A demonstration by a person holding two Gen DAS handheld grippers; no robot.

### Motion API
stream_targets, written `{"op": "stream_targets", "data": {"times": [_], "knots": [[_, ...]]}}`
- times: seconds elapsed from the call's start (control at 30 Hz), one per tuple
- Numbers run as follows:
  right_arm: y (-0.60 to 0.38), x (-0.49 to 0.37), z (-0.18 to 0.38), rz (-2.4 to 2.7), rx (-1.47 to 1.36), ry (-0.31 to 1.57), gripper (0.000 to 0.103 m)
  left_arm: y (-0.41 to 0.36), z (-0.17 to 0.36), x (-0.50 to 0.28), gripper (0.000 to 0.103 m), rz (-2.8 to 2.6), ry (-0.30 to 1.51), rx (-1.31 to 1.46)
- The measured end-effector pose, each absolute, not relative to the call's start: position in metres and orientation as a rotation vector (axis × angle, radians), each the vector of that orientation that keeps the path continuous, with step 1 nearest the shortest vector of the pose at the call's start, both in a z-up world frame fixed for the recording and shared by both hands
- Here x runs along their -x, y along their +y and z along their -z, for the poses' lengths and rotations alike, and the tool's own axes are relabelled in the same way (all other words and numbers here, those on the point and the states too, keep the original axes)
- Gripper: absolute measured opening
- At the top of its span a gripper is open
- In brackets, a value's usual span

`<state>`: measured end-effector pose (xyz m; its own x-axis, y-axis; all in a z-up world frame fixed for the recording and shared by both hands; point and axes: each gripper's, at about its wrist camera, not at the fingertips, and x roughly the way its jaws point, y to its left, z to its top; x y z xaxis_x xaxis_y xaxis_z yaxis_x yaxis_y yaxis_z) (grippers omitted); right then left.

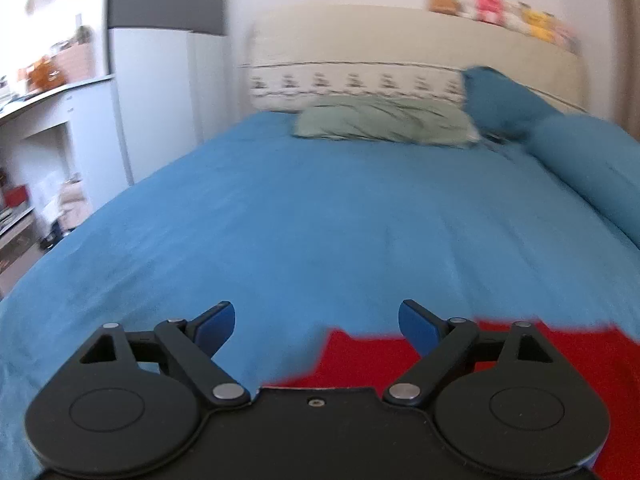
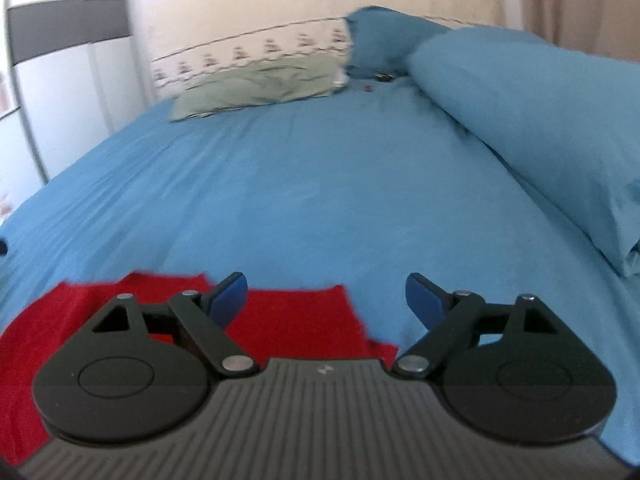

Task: Fold small clothes
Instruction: 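Lift the hem with both tools and fold it over toward the collar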

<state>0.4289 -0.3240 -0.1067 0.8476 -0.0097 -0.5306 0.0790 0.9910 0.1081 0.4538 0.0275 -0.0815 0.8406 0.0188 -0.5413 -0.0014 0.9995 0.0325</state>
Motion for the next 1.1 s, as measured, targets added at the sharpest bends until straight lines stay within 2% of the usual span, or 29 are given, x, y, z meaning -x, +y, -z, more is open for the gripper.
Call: {"op": "stream_targets", "data": {"times": [0.17, 0.37, 0.47, 0.57, 0.67, 0.9, 0.97, 1.03, 1.07, 1.1], "knots": [[-0.294, -0.391, 0.117, -0.032, 0.006, 0.57, 0.101, 0.014, 0.103, -0.415, 0.092, 0.089, 0.637, -0.137], [-0.289, -0.388, 0.129, -0.013, 0.053, 0.609, 0.098, 0.008, 0.125, -0.419, 0.089, 0.109, 0.693, -0.182], [-0.291, -0.388, 0.14, 0.007, 0.06, 0.633, 0.092, 0.009, 0.139, -0.422, 0.087, 0.104, 0.718, -0.202], [-0.294, -0.389, 0.156, 0.017, 0.059, 0.689, 0.088, 0.013, 0.156, -0.427, 0.081, 0.079, 0.768, -0.226], [-0.301, -0.393, 0.173, 0.077, 0.062, 0.757, 0.084, 0.027, 0.17, -0.426, 0.082, 0.055, 0.803, -0.169], [-0.307, -0.393, 0.175, 0.133, 0.117, 0.788, 0.084, 0.038, 0.164, -0.423, 0.083, 0.02, 0.818, -0.11], [-0.305, -0.39, 0.167, 0.145, 0.12, 0.789, 0.084, 0.03, 0.157, -0.421, 0.08, 0.01, 0.806, -0.133], [-0.304, -0.379, 0.152, 0.129, 0.106, 0.77, 0.083, 0.025, 0.144, -0.414, 0.081, 0.007, 0.766, -0.146], [-0.305, -0.373, 0.145, 0.118, 0.098, 0.762, 0.083, 0.021, 0.135, -0.408, 0.083, 0.021, 0.747, -0.139], [-0.304, -0.365, 0.135, 0.113, 0.093, 0.752, 0.083, 0.016, 0.127, -0.404, 0.091, 0.041, 0.732, -0.127]]}}
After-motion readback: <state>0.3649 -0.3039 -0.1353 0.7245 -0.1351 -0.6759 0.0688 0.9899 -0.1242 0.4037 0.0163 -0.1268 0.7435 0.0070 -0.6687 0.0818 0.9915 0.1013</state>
